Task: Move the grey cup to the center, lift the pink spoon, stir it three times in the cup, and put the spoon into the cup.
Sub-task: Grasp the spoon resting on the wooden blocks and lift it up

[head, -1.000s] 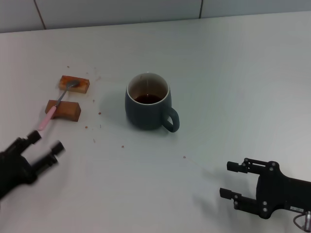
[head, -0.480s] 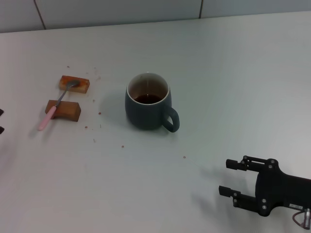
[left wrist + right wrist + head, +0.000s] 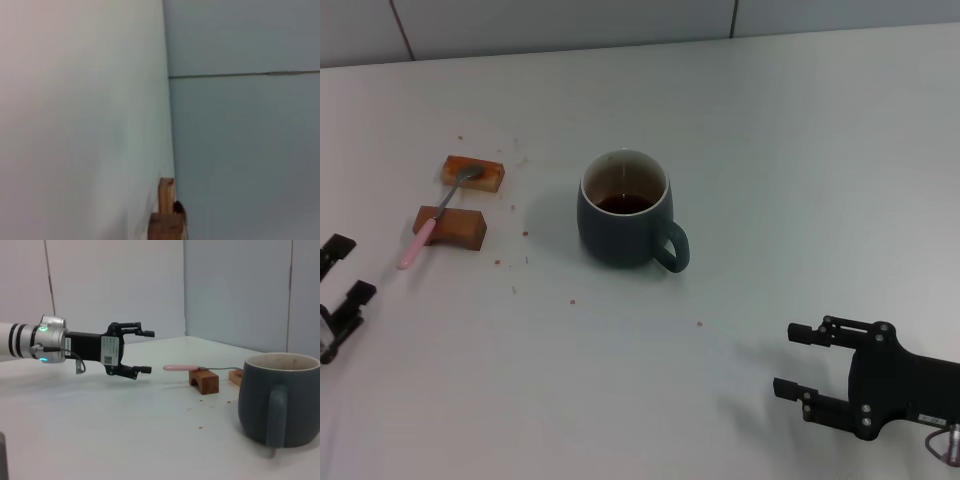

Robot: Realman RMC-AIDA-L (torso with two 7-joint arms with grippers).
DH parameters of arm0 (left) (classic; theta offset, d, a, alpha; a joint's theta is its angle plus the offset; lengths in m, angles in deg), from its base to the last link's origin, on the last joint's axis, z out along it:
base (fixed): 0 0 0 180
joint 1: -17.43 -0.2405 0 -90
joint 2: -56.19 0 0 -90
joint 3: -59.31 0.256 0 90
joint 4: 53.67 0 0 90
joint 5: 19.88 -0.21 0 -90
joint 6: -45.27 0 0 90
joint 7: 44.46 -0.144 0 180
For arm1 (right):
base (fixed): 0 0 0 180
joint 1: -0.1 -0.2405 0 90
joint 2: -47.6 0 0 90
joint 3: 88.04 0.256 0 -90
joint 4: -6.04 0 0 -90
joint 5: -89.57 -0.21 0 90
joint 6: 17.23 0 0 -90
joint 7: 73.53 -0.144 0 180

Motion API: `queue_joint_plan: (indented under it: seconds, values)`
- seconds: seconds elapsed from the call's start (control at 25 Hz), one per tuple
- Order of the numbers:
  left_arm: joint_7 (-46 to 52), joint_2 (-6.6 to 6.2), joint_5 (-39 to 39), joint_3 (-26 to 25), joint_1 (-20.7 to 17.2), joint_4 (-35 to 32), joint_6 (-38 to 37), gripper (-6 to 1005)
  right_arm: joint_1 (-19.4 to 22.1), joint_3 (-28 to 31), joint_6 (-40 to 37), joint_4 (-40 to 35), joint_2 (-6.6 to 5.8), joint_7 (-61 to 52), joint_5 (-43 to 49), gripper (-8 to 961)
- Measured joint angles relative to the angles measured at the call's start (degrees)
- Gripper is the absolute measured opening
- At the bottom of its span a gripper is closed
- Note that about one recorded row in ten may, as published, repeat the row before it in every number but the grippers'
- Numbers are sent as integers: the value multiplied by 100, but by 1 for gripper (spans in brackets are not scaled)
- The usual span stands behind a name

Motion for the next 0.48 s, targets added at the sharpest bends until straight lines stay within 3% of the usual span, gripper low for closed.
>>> queue_joint_plan:
  seconds: [0.12,0.48]
  values:
    - [70,11,6,-31,52,399,117,808,-10,0,0,-10,0,0,0,623]
    - [91,42,13,-70,192,636,189,808,-43,0,0,-13,0,0,0,624]
